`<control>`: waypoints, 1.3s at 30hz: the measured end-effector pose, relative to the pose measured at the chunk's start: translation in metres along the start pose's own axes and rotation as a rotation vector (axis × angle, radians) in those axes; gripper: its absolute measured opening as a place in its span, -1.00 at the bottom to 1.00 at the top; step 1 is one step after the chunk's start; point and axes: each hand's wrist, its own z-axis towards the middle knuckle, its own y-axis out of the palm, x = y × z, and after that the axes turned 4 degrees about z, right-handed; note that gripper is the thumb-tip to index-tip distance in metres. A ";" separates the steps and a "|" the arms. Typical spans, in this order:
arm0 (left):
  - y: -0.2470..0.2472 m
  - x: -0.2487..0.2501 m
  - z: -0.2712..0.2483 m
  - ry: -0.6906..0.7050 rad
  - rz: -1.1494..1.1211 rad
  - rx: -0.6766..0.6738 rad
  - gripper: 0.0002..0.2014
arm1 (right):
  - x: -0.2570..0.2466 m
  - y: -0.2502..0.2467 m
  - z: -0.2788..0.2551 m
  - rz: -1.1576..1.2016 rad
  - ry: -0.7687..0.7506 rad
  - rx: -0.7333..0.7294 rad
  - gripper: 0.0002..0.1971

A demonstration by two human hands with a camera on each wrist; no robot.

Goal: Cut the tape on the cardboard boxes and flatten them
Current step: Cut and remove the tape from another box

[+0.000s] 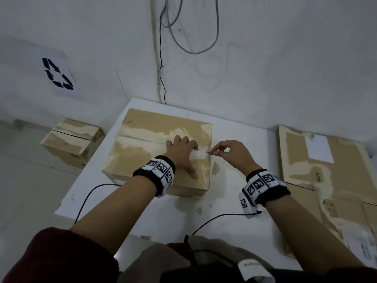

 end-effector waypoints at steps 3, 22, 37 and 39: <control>0.002 0.001 0.003 -0.022 0.004 0.008 -0.06 | 0.005 0.007 0.000 0.134 0.021 0.012 -0.97; -0.003 0.006 0.001 0.004 -0.107 0.083 -0.15 | 0.036 0.019 -0.045 0.511 0.344 0.096 -0.89; -0.001 0.029 -0.074 0.156 -0.032 0.627 -0.54 | 0.029 0.027 -0.041 0.678 0.234 0.239 -0.72; 0.013 0.027 -0.080 0.070 -0.053 0.405 -0.65 | 0.030 0.027 -0.039 0.660 0.228 0.229 -0.72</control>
